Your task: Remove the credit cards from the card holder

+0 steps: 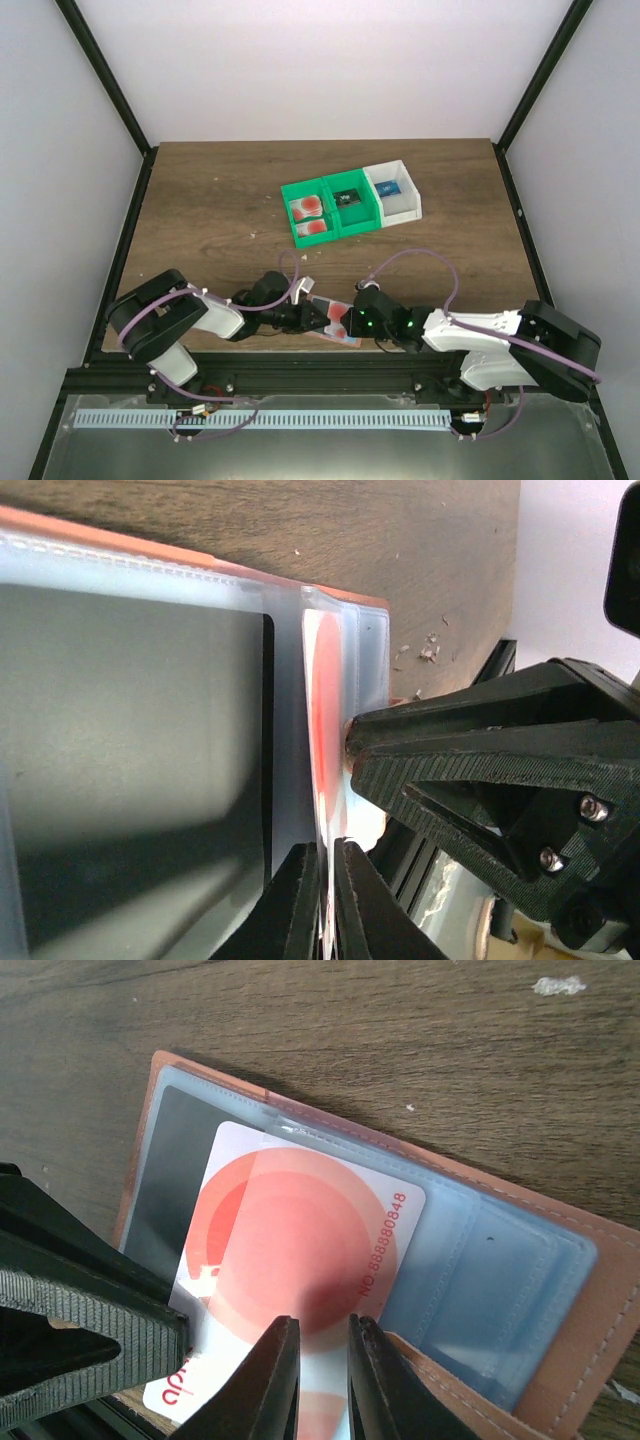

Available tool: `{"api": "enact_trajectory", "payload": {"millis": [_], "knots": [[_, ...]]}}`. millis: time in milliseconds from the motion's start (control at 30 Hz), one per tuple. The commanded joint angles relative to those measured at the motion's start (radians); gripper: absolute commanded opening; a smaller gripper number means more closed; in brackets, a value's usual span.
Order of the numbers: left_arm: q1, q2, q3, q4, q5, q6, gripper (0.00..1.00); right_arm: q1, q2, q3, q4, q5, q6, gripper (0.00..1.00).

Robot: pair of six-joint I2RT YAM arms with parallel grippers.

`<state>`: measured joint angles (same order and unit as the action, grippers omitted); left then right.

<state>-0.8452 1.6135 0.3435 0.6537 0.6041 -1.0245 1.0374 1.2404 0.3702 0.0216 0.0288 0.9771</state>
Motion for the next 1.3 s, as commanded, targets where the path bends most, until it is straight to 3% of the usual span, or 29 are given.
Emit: {"api": "enact_trajectory", "payload": {"millis": [0,67,433,1267], "knots": [[-0.007,0.011,0.012,0.052,0.002,-0.006,0.05,0.007,-0.003,-0.021,-0.012,0.001,-0.006,0.16],[-0.006,0.01,0.012,0.051,0.002,-0.006,0.0,0.007,-0.003,-0.025,-0.011,0.002,-0.003,0.16],[0.018,-0.037,-0.008,0.02,-0.004,0.002,0.0,0.005,-0.004,-0.03,-0.021,0.016,-0.003,0.16],[0.082,-0.381,0.021,-0.415,-0.16,0.123,0.0,0.005,-0.032,0.003,-0.07,0.018,-0.031,0.16]]}}
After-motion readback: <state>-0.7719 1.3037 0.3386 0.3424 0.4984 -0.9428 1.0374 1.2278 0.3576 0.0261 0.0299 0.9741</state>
